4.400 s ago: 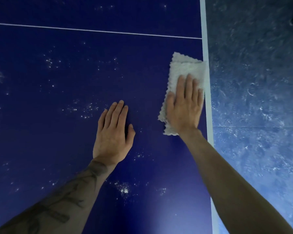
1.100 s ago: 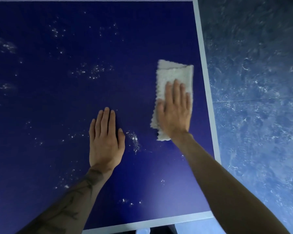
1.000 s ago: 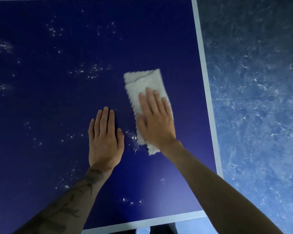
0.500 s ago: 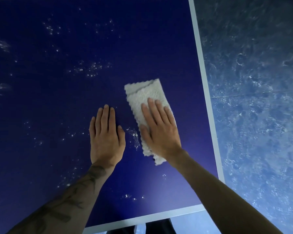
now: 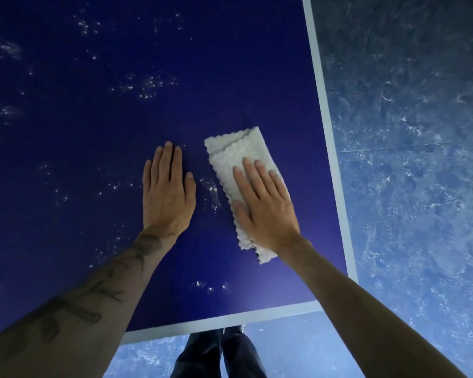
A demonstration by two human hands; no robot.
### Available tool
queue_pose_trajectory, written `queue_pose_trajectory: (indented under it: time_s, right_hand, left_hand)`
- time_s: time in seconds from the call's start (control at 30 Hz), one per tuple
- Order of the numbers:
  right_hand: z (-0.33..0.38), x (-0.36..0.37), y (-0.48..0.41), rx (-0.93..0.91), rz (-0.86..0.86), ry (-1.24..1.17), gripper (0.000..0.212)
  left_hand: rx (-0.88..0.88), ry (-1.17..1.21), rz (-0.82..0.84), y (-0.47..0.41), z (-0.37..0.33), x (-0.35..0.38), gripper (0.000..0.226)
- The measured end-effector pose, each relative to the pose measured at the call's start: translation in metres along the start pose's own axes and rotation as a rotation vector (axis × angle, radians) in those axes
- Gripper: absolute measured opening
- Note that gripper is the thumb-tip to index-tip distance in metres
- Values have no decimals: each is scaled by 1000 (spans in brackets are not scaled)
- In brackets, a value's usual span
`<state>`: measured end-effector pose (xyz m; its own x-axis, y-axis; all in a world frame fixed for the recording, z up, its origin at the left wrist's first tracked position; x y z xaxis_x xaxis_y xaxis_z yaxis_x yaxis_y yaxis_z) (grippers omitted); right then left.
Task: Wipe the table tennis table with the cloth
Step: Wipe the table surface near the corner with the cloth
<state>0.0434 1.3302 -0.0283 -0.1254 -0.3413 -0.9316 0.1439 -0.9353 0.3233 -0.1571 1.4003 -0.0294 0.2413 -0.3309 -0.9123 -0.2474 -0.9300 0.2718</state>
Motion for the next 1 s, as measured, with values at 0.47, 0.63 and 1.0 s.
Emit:
queue_pose_trajectory:
  time_s: [0.47,0.63,1.0]
  right_hand:
    - [35,22,40,-19,3,-23,65]
    - [-44,8,59,227,-10,-75,66]
    - [26,32,58,-29,-7,-28,65]
  left_hand:
    - [36,-46,28,84,13,29,61]
    - [38,-4,12,82,16,28,61]
    - [38,-8,-20,82,16,28,60]
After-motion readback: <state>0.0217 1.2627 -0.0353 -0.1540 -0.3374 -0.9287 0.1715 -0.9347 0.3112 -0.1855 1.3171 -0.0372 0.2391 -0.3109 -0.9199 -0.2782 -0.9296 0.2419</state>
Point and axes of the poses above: each hand's wrist, its own y-axis away from the middle knuckle, its own x-axis out of the palm, z = x × y, the point moved 5 cm from there along -y, towards the middle knuckle, and after that the axes turned 14 degrees about z, right-handed, at the moved point
